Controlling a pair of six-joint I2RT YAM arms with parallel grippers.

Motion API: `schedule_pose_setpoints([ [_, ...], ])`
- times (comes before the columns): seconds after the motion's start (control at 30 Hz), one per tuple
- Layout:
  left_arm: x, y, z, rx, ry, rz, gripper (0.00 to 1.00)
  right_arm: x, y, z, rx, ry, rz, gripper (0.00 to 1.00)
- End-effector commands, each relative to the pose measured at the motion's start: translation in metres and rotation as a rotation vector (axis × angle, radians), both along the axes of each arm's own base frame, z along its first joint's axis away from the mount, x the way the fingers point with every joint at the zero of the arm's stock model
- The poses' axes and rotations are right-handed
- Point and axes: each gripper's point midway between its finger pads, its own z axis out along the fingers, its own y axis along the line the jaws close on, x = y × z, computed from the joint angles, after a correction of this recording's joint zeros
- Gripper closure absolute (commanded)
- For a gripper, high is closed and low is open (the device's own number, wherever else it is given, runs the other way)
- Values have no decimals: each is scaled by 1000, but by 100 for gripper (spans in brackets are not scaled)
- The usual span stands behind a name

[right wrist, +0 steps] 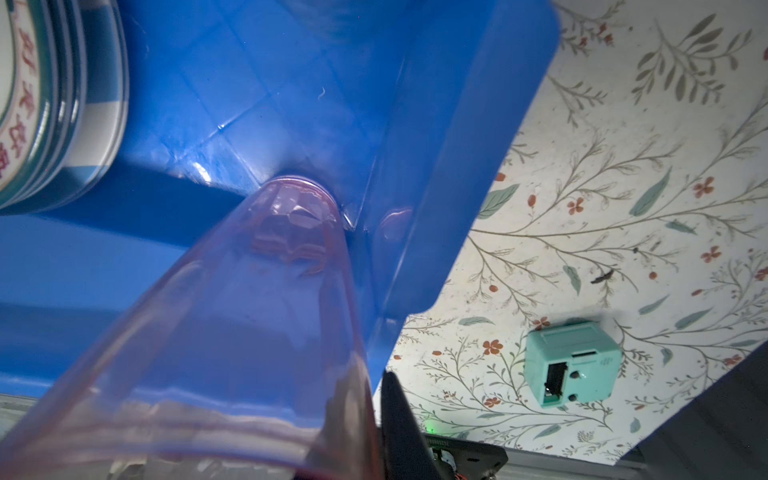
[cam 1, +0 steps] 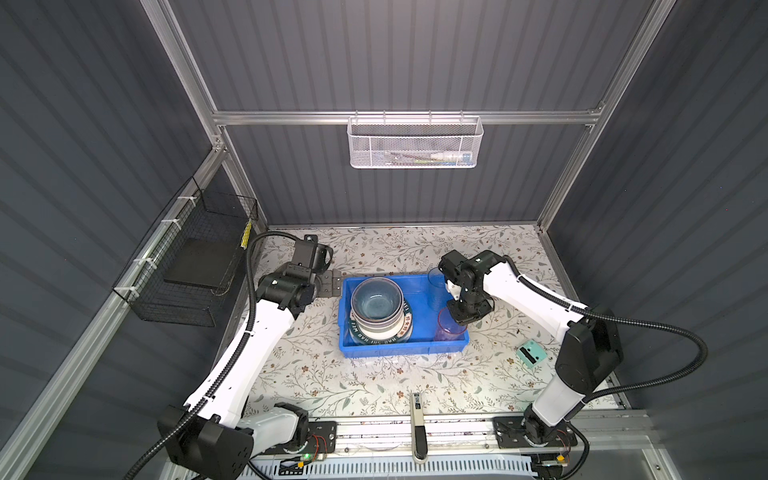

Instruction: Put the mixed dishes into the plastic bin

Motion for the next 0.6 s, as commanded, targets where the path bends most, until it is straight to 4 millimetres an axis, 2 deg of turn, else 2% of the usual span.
schedule_pose_setpoints([
  [0.0, -1, 8, 19, -3, -56, 31, 0, -9, -8, 5, -20, 5, -6, 80],
  [0.23, 1, 4, 27, -27, -90, 20, 0, -4, 0, 29, 49, -58, -8, 69],
  [0.43, 4, 3, 30, -32, -95, 16, 0, -2, 6, 46, 99, -91, 1, 65],
  [0.5, 4, 2, 30, -27, -98, 10, 0, 1, 8, 55, 121, -117, 3, 61],
  [0.57, 5, 2, 29, -17, -100, 3, 0, 7, 7, 67, 141, -156, -2, 51],
])
